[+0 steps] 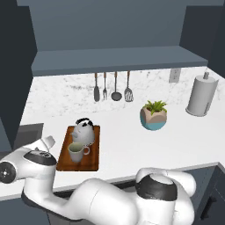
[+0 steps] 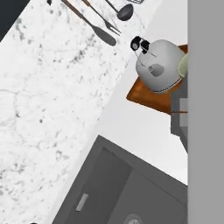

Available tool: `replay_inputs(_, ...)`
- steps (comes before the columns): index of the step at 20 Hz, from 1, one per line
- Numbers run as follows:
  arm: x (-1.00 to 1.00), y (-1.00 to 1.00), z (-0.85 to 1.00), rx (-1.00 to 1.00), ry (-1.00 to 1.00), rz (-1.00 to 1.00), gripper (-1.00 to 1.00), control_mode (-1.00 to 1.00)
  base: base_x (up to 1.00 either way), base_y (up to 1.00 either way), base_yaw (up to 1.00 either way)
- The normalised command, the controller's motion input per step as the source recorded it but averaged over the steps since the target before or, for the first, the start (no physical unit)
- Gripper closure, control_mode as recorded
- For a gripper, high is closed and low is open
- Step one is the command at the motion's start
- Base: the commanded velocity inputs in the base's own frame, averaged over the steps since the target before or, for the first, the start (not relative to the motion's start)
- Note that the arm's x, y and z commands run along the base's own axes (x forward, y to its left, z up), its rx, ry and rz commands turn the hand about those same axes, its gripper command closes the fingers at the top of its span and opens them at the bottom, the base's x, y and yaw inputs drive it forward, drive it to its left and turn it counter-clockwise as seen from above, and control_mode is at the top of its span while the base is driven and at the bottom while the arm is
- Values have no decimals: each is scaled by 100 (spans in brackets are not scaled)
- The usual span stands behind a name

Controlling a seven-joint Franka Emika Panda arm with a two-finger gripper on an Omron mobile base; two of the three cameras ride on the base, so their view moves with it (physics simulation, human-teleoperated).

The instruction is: Pick the kettle from the counter and place it on the tray. Then pick the mug from the cabinet and place it on the tray. Then close the cabinet doors.

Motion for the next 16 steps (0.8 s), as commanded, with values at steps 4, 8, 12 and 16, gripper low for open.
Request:
replay_inputs(4,-14,2,1,-3,-11,-3,100,-100,0,0,0)
replay_inputs(8,-2,0,0,0,-1,0,100,-100,0,0,0)
replay_inputs(12,-7,0,19,-5,-10,5,100,-100,0,0,0)
replay_inputs(16,-1,1,27,-17,-13,7,100,-100,0,0,0)
